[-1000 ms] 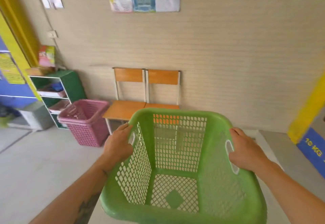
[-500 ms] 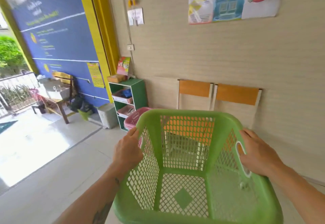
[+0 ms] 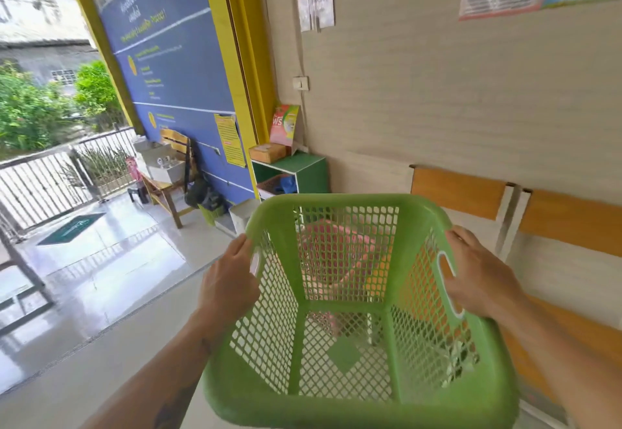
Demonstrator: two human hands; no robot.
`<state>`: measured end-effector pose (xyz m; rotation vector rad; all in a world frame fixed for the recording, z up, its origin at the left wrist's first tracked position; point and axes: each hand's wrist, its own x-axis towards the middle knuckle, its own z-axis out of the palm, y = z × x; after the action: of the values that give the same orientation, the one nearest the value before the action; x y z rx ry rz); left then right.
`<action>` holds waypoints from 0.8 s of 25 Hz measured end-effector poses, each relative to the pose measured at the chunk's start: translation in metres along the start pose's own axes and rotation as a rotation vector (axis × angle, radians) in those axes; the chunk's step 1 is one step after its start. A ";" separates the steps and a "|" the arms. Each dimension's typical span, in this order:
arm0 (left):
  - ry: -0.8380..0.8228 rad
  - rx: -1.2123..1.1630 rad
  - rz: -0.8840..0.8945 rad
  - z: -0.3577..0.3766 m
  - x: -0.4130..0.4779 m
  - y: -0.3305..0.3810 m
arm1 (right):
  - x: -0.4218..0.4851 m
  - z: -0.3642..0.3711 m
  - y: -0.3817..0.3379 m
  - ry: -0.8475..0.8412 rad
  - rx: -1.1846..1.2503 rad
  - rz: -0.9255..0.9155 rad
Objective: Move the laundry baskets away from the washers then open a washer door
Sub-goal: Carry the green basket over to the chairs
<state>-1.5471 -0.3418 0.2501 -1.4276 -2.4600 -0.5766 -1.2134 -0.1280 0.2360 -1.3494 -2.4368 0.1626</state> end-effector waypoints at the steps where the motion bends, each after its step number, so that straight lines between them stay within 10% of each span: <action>1: 0.005 0.006 -0.009 0.008 0.022 -0.013 | 0.025 0.011 -0.008 0.001 0.000 -0.008; 20: -0.023 0.006 0.346 0.198 0.469 -0.092 | 0.348 0.165 -0.043 0.105 0.065 0.332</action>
<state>-1.8610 0.0694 0.2385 -1.8113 -2.1533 -0.4779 -1.4747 0.1520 0.1793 -1.6794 -2.0900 0.2432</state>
